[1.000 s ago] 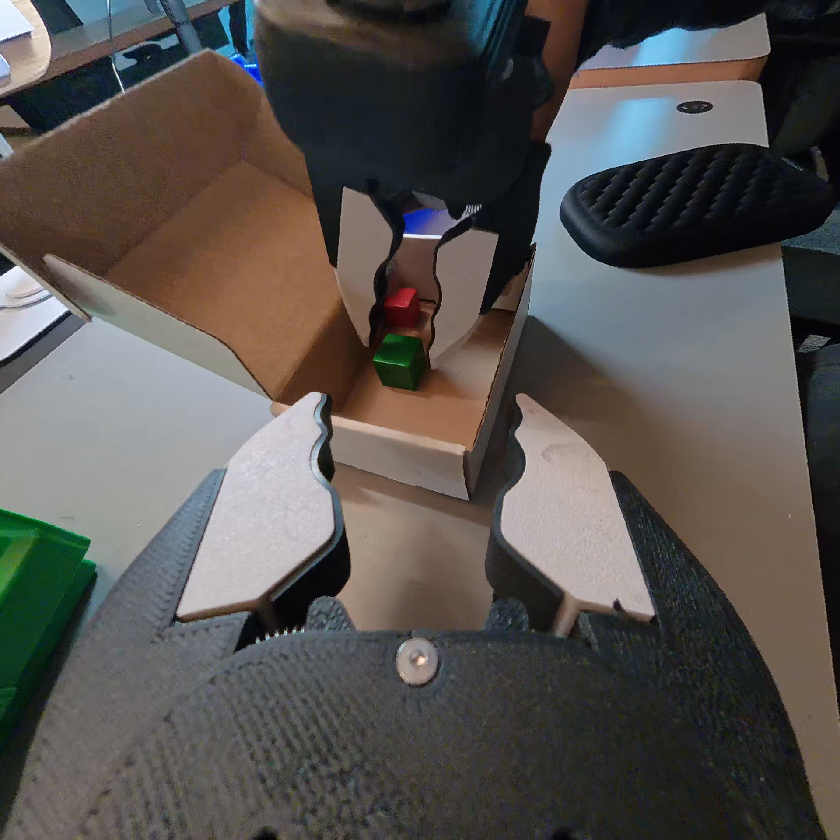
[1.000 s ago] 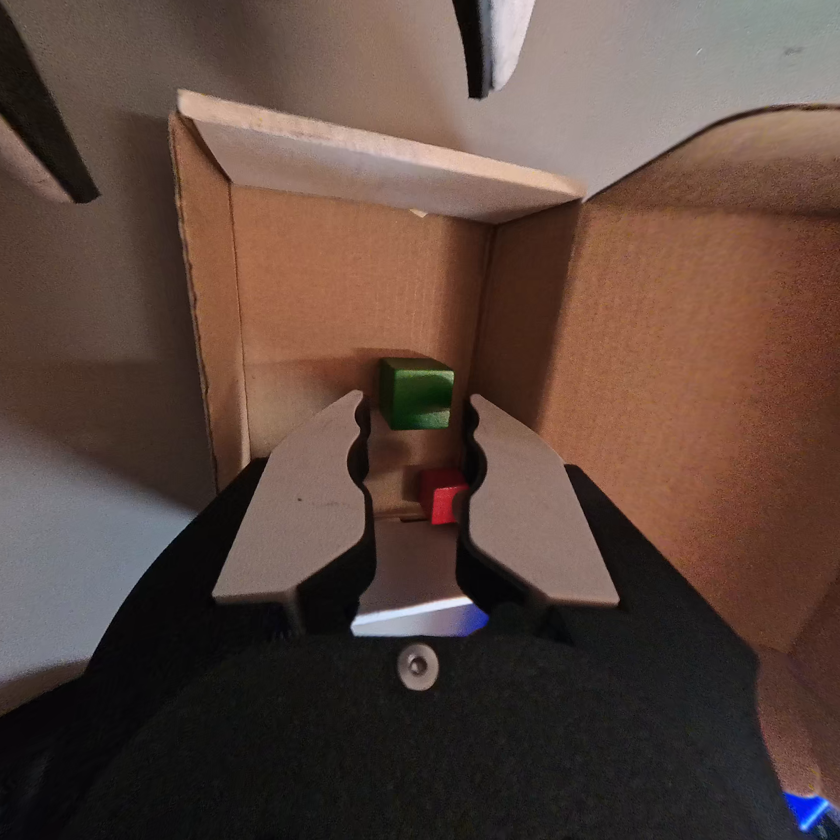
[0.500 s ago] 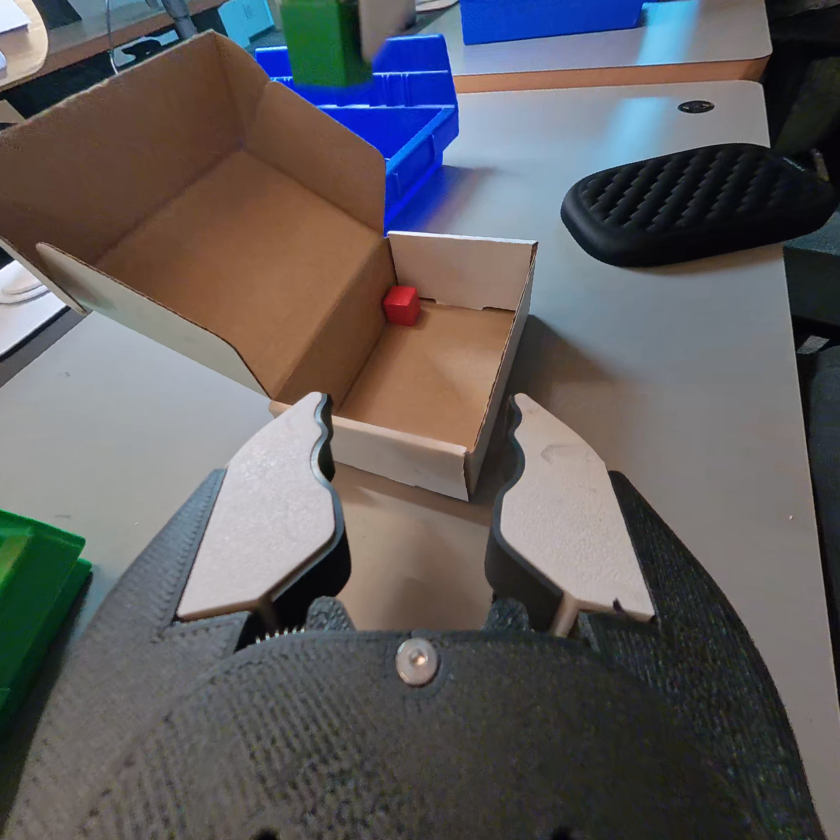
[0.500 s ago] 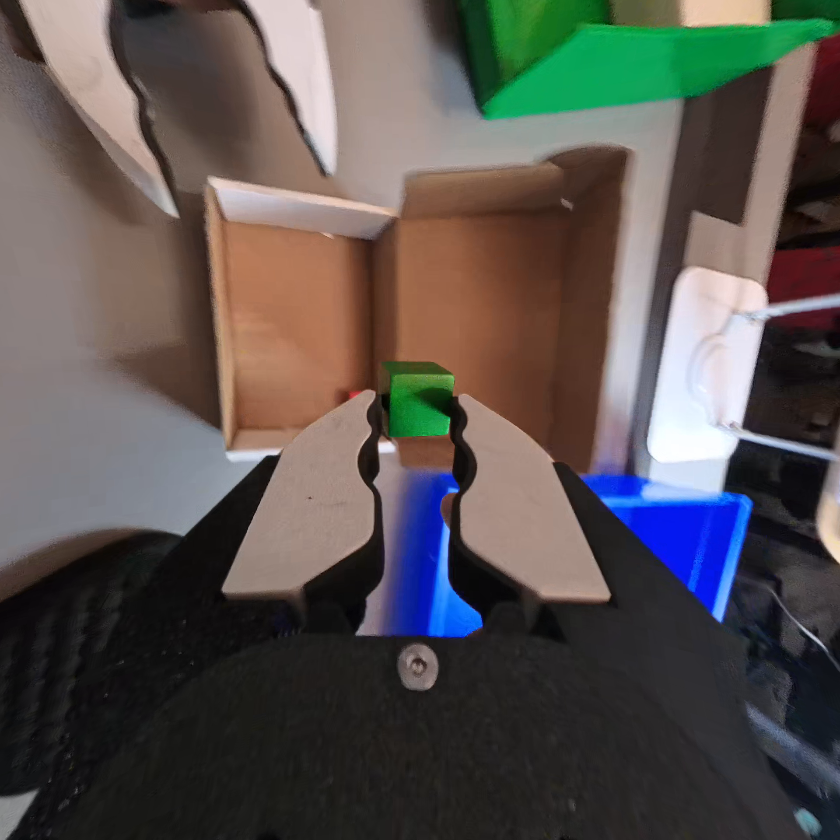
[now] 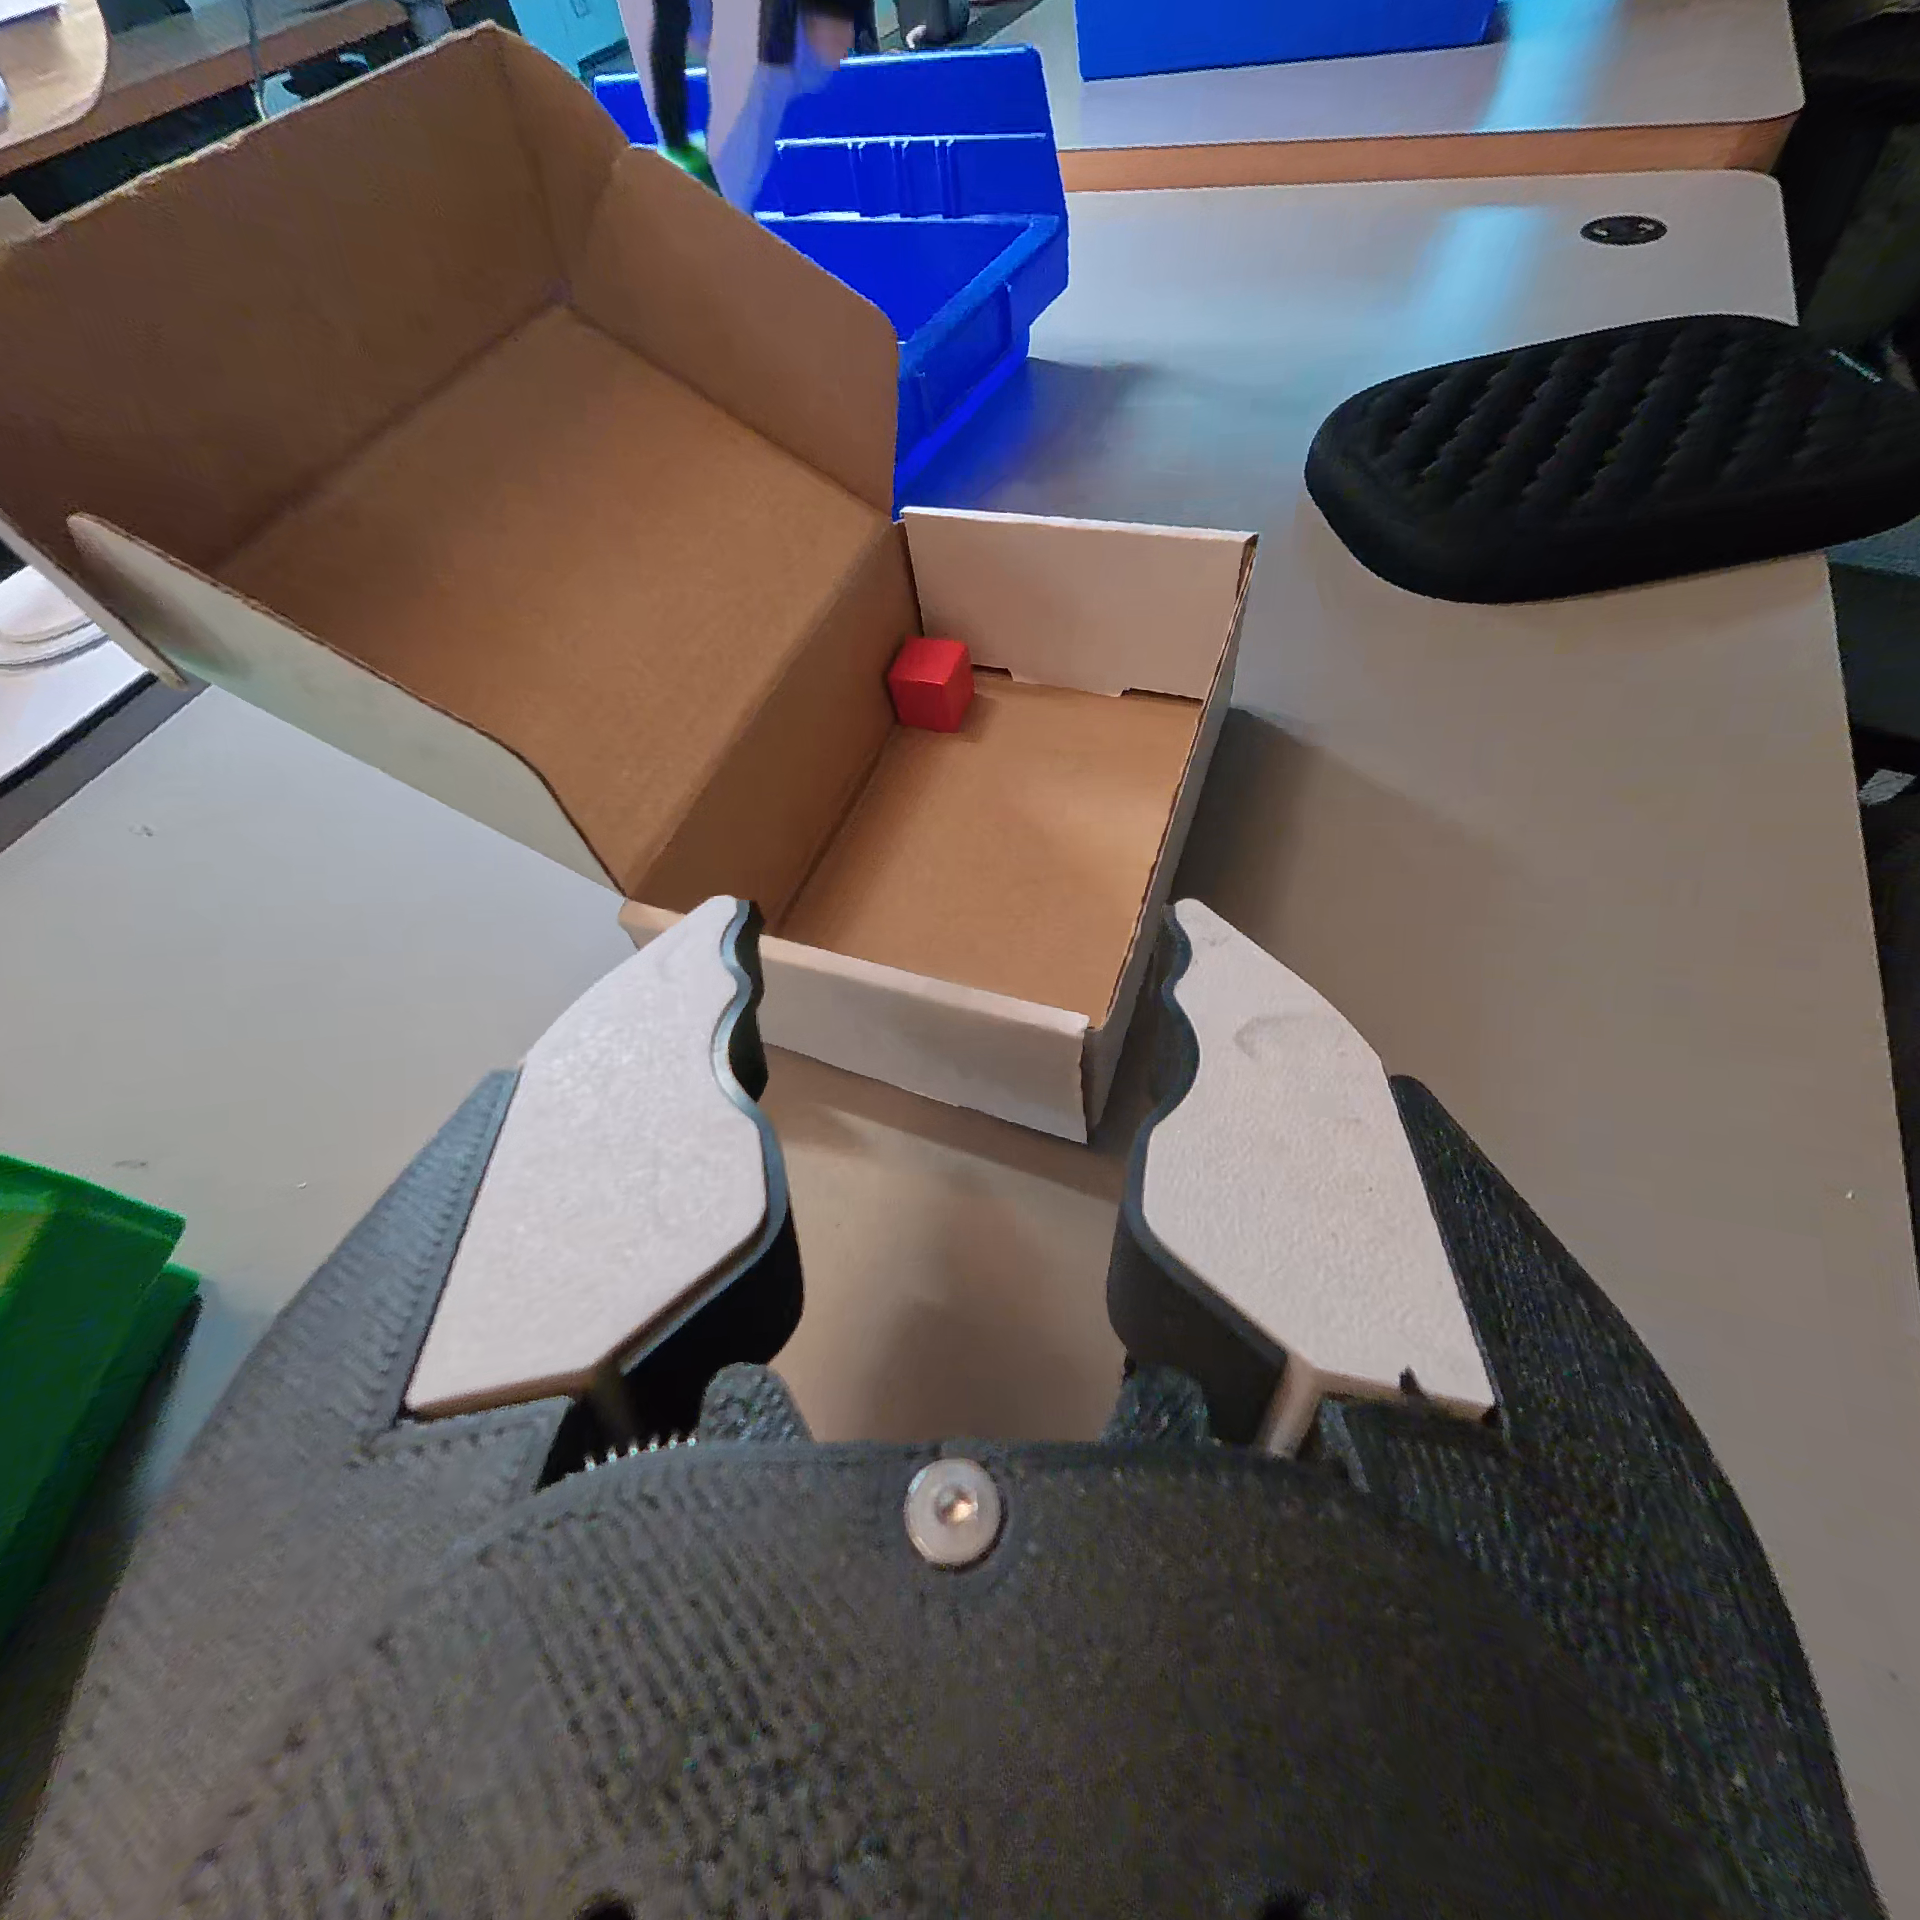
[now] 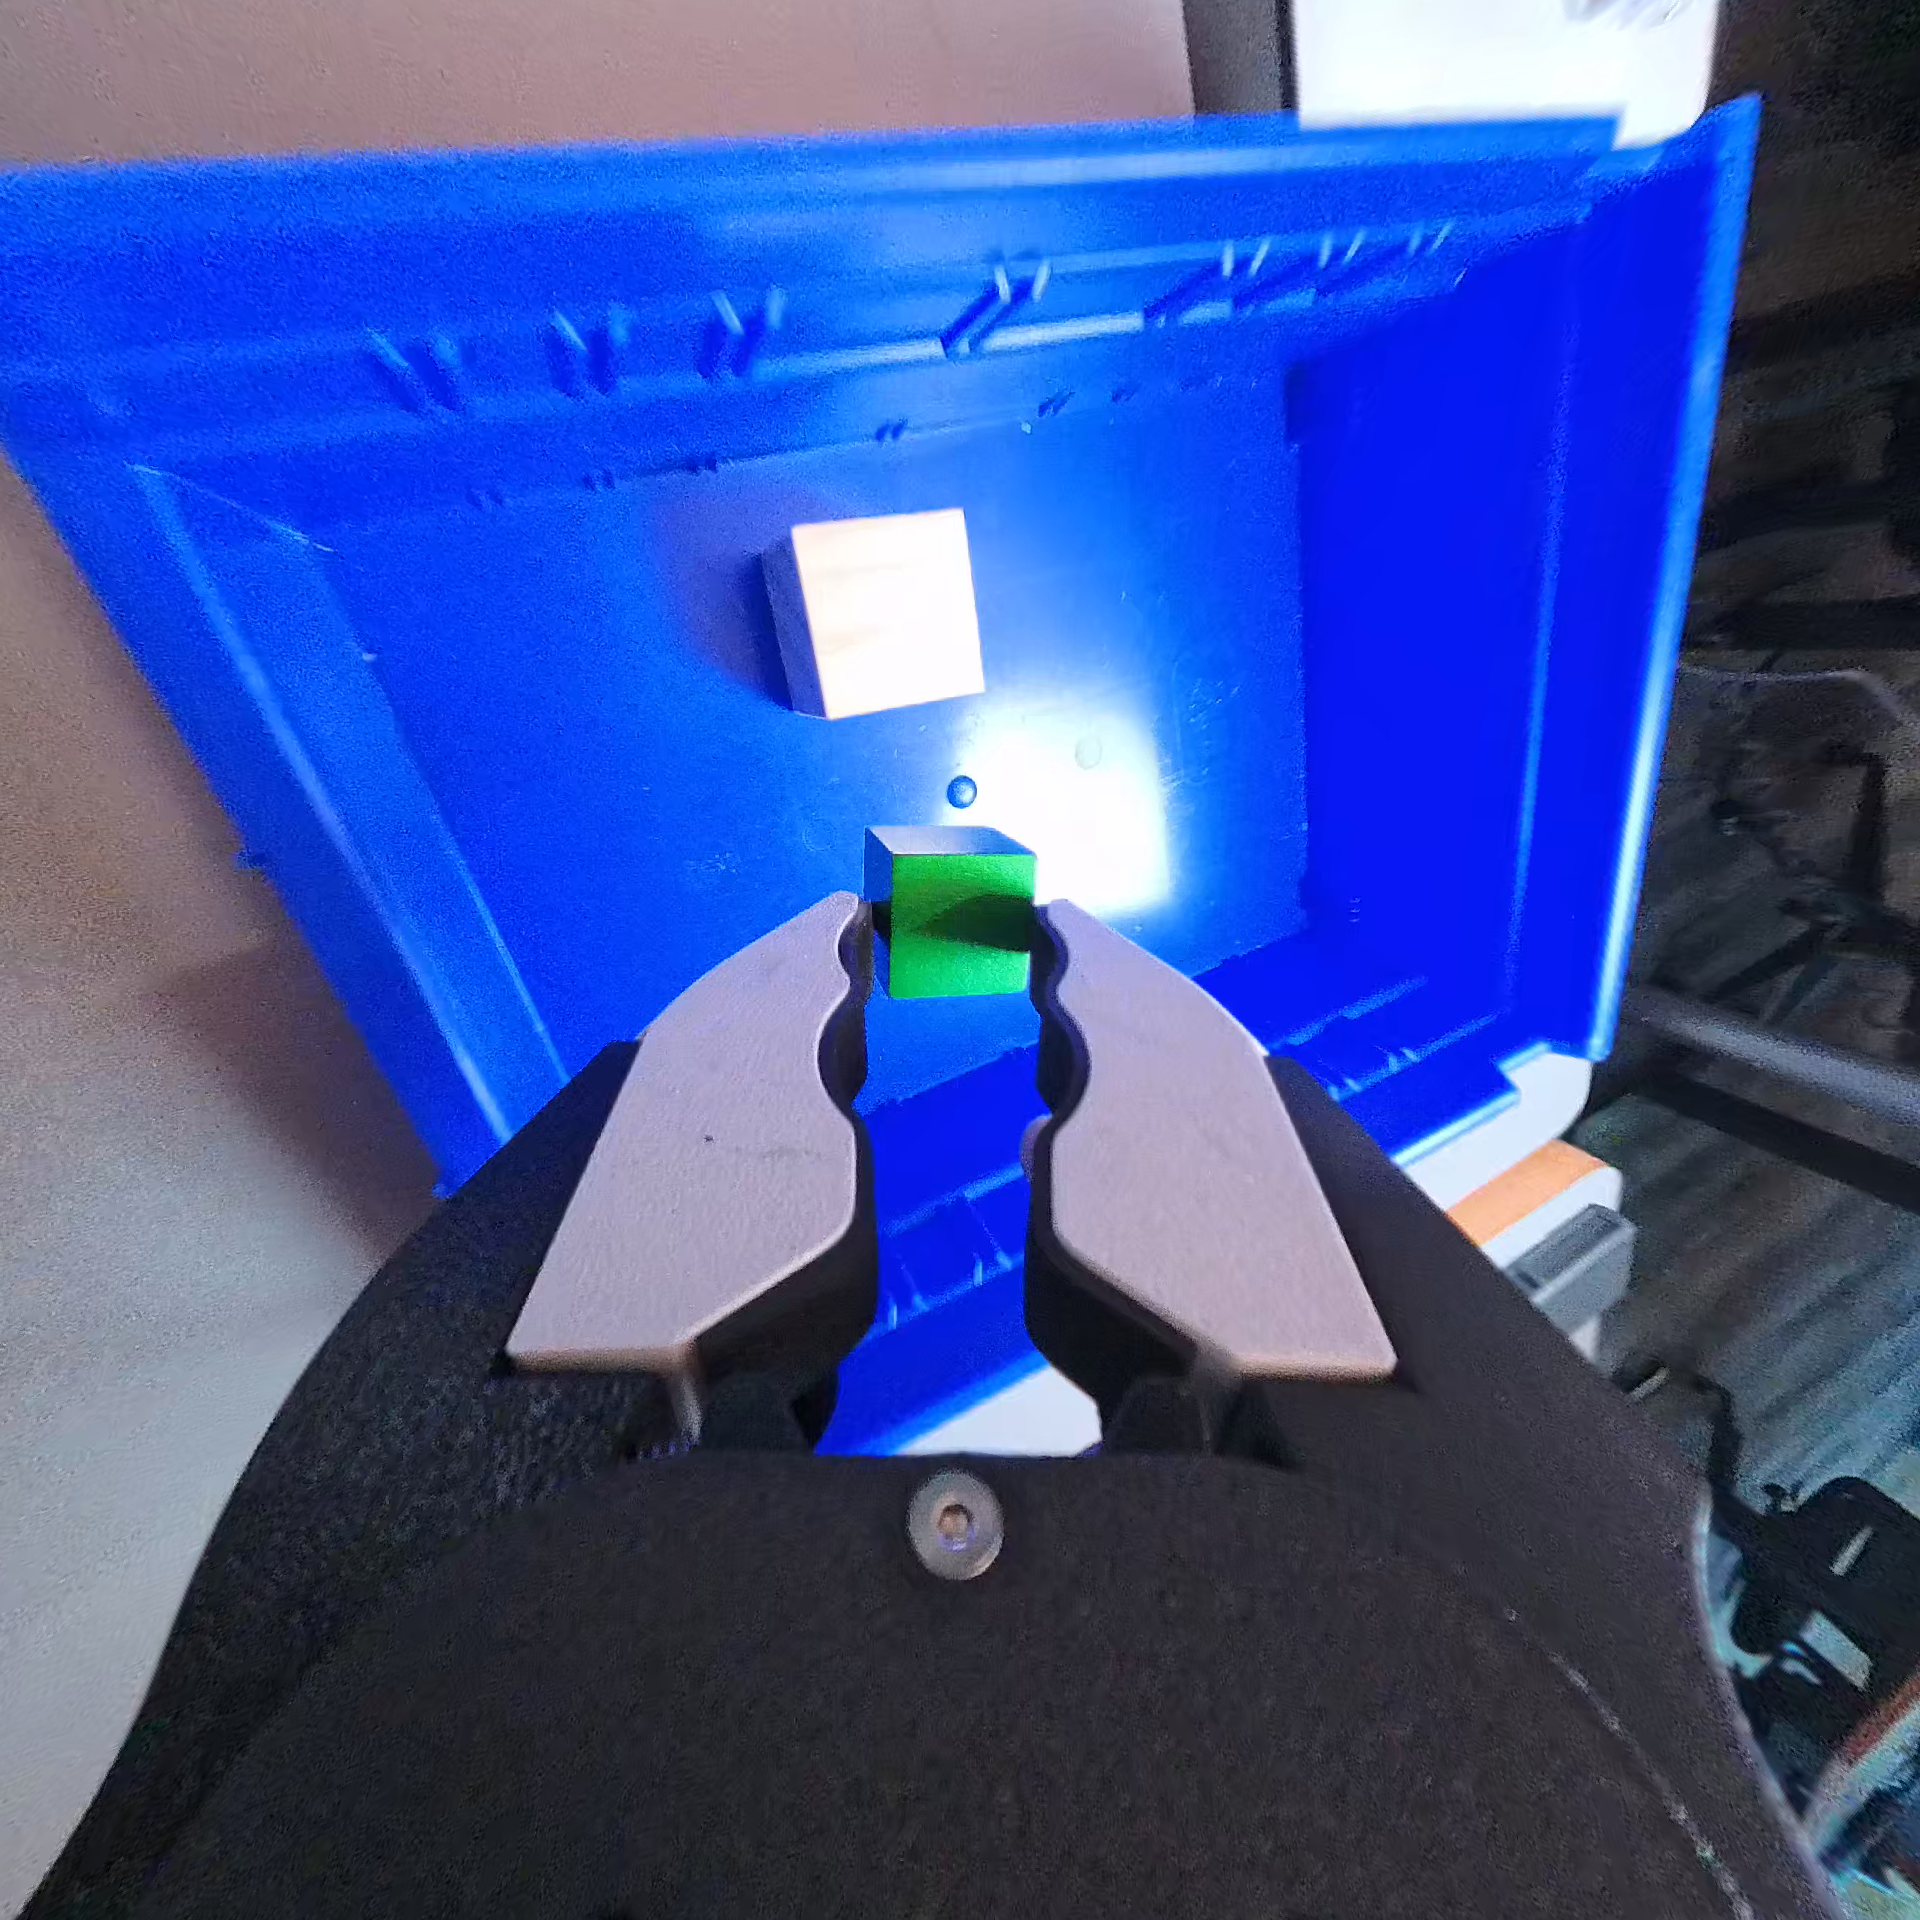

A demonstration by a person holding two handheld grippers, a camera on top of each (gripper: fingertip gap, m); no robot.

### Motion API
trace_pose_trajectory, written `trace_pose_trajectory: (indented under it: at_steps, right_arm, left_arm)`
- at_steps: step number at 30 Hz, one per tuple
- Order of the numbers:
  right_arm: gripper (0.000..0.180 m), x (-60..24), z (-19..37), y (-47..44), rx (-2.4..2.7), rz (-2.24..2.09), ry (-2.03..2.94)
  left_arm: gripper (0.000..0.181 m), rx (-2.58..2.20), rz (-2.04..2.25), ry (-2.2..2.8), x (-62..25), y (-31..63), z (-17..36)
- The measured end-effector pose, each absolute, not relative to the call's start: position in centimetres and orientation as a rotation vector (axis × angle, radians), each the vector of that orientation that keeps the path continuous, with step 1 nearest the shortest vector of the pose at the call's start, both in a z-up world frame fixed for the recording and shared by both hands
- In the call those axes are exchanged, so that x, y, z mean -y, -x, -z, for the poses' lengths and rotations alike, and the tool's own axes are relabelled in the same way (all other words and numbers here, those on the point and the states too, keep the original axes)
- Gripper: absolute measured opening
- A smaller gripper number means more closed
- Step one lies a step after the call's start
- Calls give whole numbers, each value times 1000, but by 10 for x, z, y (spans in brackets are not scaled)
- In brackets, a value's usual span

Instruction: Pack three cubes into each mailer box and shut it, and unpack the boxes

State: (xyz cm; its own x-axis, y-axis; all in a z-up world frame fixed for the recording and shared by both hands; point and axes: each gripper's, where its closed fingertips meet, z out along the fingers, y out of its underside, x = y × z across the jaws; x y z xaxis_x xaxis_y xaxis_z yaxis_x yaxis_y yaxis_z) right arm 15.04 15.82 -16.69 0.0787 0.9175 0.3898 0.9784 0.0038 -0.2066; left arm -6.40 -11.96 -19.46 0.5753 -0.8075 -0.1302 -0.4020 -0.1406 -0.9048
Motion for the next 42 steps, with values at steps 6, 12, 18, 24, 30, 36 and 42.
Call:
trace_pose_trajectory:
  at_steps: [6, 12, 18, 24, 30, 36, 42]
  right_arm:
    - [29, -169, 216, -154, 1920, 101, 1980]
    - [29, -173, 232, -152, 1964, 126, 1986]
    - [28, -174, 242, -144, 2003, 110, 1992]
    - [35, -176, 246, -145, 2014, 167, 2012]
    - [40, -165, 185, -123, 1878, 96, 1873]
    - [40, -98, 98, -73, 1808, -91, 1639]
    - [38, -4, 92, -30, 1966, -73, 1550]
  left_arm:
    - [70, -986, 477, 1769, 116, 68, 196]
    - [70, -985, 490, 1774, 115, 68, 197]
    - [69, -981, 492, 1774, 115, 68, 197]
    - [69, -976, 496, 1773, 114, 69, 196]
    - [69, -973, 492, 1765, 114, 70, 194]
    - [69, -983, 484, 1763, 115, 68, 195]
    - [69, -985, 480, 1755, 117, 67, 193]
